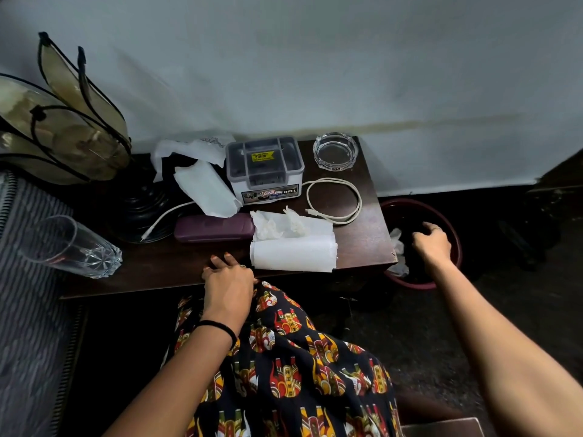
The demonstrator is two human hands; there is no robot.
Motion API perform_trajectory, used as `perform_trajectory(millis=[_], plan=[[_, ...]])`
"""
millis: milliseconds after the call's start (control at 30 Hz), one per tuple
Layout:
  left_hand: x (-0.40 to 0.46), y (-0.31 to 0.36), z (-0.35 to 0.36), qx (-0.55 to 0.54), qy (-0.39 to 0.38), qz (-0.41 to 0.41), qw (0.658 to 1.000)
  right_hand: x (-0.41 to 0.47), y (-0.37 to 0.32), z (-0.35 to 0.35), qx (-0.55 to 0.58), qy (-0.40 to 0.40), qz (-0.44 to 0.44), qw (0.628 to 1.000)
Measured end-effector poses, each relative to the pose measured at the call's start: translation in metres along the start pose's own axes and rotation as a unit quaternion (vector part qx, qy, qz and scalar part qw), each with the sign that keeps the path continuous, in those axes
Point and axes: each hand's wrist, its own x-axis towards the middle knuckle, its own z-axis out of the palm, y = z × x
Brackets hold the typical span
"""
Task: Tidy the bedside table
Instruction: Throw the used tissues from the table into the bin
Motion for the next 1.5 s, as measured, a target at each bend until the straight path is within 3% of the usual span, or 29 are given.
perform_trajectory(millis=[167, 300, 367, 500, 600, 700, 833, 1067, 1167, 1267, 1367, 1500], plan=[[0.002, 0.0, 0.003, 0.0, 0.008, -0.001, 1.0, -0.009, -0.035, 0.002, 0.086, 0.034, -0.037, 0.995], [0.001, 0.001, 0.004, -0.007, 0.017, -0.012, 1.0, -0.044, -0.088, 0.022, 0.17, 0.096, -0.158, 0.968], [0.001, 0.0, 0.006, -0.009, 0.024, -0.013, 1.0, -0.074, -0.11, 0.041, 0.194, 0.075, -0.234, 0.95], [0.001, -0.001, 0.008, -0.021, 0.039, -0.011, 0.999, -0.118, -0.119, 0.084, 0.04, -0.092, -0.36, 0.927], [0.0, -0.001, 0.01, -0.025, 0.054, -0.01, 0.998, -0.13, -0.113, 0.105, -0.117, -0.175, -0.374, 0.903], [0.001, -0.001, 0.011, -0.025, 0.064, -0.011, 0.998, -0.137, -0.109, 0.117, -0.216, -0.142, -0.39, 0.884], [0.002, 0.0, 0.012, -0.017, 0.058, -0.006, 0.998, -0.141, -0.111, 0.125, -0.263, -0.116, -0.411, 0.865], [0.003, 0.0, 0.015, -0.009, 0.066, -0.008, 0.998, -0.129, -0.115, 0.116, -0.153, -0.075, -0.425, 0.889], [0.003, 0.001, 0.015, -0.012, 0.07, -0.011, 0.997, -0.11, -0.115, 0.088, -0.045, -0.029, -0.393, 0.918], [0.004, 0.002, 0.016, -0.007, 0.071, -0.017, 0.997, -0.078, -0.113, 0.046, 0.169, 0.003, -0.257, 0.952], [0.005, 0.001, 0.017, 0.003, 0.071, -0.019, 0.997, -0.045, -0.099, 0.007, 0.425, -0.001, -0.048, 0.904], [0.005, 0.0, 0.018, 0.008, 0.072, -0.014, 0.997, -0.017, -0.05, -0.015, 0.494, -0.05, 0.156, 0.854]])
